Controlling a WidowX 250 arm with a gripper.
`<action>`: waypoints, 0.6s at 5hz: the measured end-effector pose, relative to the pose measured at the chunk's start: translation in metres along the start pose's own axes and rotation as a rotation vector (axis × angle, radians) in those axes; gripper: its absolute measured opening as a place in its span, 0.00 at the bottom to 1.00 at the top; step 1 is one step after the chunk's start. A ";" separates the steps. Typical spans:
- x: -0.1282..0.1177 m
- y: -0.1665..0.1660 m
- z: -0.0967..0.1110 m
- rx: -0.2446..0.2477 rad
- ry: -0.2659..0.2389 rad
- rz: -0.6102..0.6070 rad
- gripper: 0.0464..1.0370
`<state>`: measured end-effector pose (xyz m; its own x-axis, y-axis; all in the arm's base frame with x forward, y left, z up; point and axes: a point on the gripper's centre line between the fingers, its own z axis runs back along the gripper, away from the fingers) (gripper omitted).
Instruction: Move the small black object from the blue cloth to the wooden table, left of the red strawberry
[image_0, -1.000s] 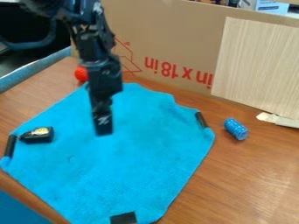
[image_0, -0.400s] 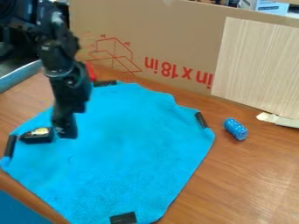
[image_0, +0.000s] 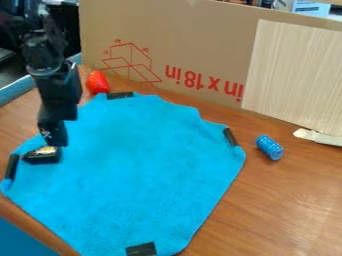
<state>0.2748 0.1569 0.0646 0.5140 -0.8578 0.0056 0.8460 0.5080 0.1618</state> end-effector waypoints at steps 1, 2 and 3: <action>-0.009 -0.006 -0.009 -0.075 -0.006 -0.011 0.96; -0.011 -0.018 -0.014 -0.117 -0.019 -0.038 0.96; -0.012 -0.028 -0.019 -0.136 -0.050 -0.038 0.96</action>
<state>0.2476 0.1546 0.0417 0.4760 -0.8779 0.0521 0.8781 0.4777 0.0274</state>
